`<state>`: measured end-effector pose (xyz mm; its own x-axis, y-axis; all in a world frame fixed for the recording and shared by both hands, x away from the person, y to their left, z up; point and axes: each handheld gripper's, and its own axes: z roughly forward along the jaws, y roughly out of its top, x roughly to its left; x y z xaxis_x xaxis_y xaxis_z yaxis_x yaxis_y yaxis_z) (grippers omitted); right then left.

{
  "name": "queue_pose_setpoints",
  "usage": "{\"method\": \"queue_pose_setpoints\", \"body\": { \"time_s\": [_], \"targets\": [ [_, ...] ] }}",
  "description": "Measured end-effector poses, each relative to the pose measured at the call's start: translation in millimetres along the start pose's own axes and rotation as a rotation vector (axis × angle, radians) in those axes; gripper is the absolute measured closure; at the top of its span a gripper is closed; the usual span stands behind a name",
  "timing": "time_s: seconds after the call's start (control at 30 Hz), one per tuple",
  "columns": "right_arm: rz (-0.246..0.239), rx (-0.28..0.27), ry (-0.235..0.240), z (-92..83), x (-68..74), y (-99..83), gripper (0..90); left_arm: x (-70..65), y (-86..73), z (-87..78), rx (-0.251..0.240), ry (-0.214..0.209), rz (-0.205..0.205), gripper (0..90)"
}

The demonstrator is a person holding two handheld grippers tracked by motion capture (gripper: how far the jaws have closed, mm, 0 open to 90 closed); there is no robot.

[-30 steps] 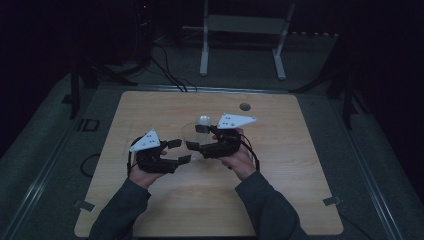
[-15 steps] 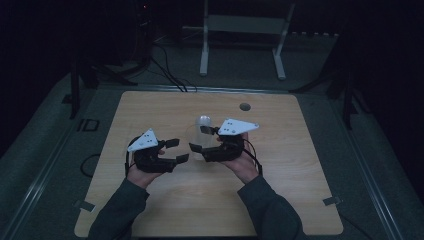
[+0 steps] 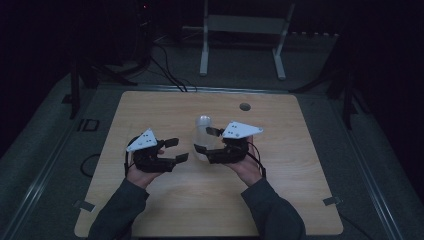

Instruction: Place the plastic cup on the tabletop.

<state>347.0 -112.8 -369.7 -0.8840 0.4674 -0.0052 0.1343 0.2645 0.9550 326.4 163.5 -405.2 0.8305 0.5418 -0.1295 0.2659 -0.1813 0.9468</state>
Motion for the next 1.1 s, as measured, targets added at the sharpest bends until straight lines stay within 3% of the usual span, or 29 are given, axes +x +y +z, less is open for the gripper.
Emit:
{"method": "queue_pose_setpoints", "body": {
  "time_s": [1.1],
  "targets": [
    [-0.027,0.018,-0.077,-13.9,-0.6,-22.9,28.8,1.3,-3.2,0.6,0.006,0.025,-0.009,31.2]
  ]
}}
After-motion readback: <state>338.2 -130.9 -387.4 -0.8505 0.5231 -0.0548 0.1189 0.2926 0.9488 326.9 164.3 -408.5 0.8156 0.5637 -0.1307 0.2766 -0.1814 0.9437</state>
